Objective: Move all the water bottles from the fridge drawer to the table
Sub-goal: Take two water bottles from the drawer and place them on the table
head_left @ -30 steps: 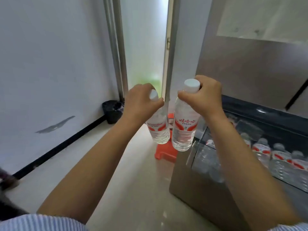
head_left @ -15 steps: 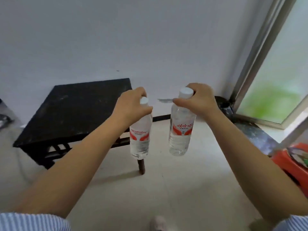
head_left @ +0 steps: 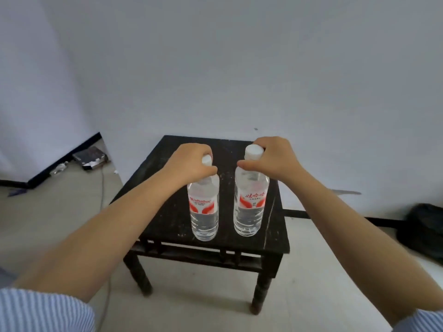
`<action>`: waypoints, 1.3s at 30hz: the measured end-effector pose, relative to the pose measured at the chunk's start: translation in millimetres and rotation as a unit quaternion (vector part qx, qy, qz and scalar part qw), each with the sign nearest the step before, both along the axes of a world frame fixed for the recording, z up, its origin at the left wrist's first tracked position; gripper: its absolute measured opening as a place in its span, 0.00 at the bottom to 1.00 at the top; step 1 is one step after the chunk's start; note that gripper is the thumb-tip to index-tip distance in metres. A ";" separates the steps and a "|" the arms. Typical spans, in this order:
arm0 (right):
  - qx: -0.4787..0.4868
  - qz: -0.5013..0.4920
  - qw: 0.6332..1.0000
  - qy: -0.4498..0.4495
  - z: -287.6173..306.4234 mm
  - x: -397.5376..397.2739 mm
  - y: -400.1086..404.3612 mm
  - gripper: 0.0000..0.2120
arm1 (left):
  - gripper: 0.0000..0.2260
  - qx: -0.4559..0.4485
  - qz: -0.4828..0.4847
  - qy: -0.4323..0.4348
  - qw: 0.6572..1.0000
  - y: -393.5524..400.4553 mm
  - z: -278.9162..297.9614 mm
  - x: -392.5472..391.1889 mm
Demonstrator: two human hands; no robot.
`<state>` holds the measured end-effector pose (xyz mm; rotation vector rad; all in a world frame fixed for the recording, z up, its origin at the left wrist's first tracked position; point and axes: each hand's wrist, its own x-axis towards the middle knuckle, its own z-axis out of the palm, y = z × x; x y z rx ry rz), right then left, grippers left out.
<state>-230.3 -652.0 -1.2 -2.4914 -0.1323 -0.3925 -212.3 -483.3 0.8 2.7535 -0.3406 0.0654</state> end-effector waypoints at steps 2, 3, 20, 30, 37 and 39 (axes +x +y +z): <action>-0.009 0.010 1.000 0.005 4.4 44.2 8.5 0.17 | 0.13 0.008 0.018 0.001 1.000 12.4 3.9 41.2; -0.013 0.009 1.000 0.010 6.2 63.8 13.2 0.16 | 0.15 0.012 0.026 0.005 1.000 19.0 5.1 60.5; -0.077 -0.082 0.979 0.171 -30.9 375.4 128.2 0.20 | 0.13 0.049 -0.053 0.058 0.996 139.7 -19.6 394.7; -0.100 -0.105 0.964 0.221 -49.8 558.0 173.5 0.24 | 0.17 0.052 -0.081 0.097 0.991 160.2 -37.8 582.7; -0.101 -0.107 0.965 0.219 -93.8 672.9 177.7 0.20 | 0.16 0.039 -0.076 0.118 0.989 144.8 -73.8 705.3; -0.091 -0.107 0.967 0.212 -107.8 703.9 176.8 0.19 | 0.15 0.038 -0.076 0.115 0.990 139.4 -88.3 736.8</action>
